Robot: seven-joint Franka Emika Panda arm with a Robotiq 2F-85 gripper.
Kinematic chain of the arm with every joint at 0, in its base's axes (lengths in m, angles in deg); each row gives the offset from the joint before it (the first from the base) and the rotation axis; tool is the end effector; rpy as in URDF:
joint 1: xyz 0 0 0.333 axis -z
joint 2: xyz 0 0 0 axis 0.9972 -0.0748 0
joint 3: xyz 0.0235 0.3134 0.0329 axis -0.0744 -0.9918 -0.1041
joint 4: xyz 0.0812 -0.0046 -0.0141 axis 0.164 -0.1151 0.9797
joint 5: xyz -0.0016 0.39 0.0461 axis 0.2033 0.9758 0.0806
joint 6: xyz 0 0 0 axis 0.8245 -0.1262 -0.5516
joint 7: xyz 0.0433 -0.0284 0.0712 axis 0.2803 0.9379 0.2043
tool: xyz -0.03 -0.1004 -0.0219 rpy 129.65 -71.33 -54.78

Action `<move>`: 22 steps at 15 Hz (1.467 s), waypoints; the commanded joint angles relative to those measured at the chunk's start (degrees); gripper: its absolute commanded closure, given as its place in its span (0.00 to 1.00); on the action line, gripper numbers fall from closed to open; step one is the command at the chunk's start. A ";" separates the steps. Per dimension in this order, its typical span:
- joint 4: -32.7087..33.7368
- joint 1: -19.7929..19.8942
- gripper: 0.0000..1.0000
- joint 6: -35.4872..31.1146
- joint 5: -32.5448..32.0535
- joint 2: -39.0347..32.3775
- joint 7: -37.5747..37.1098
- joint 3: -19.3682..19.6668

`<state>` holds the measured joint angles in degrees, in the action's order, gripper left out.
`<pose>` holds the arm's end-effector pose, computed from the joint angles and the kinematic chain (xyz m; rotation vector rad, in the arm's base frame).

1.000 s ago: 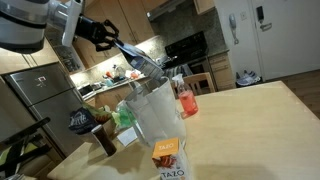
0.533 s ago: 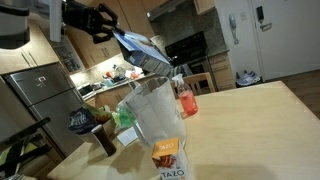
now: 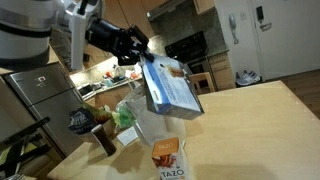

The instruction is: Unpack the objects from the carrier bag to the table

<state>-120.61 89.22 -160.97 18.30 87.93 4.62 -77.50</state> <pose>0.5463 -0.0373 0.4449 2.5143 0.3796 0.6575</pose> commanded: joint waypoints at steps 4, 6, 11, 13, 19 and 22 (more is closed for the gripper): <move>-0.10 0.80 0.93 -2.72 0.04 -5.11 -2.01 1.18; 0.04 0.78 0.93 -2.72 0.05 -5.21 -2.11 1.16; 1.34 1.66 0.98 -1.58 6.60 -8.37 1.60 2.50; 1.63 2.94 0.98 -1.39 14.35 -11.57 7.10 3.76; 5.07 7.03 0.98 0.91 34.35 -19.60 24.82 4.62; 8.40 8.99 0.98 2.11 40.04 -22.33 31.11 3.33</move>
<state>-116.82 96.39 -161.97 53.38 67.70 29.93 -72.51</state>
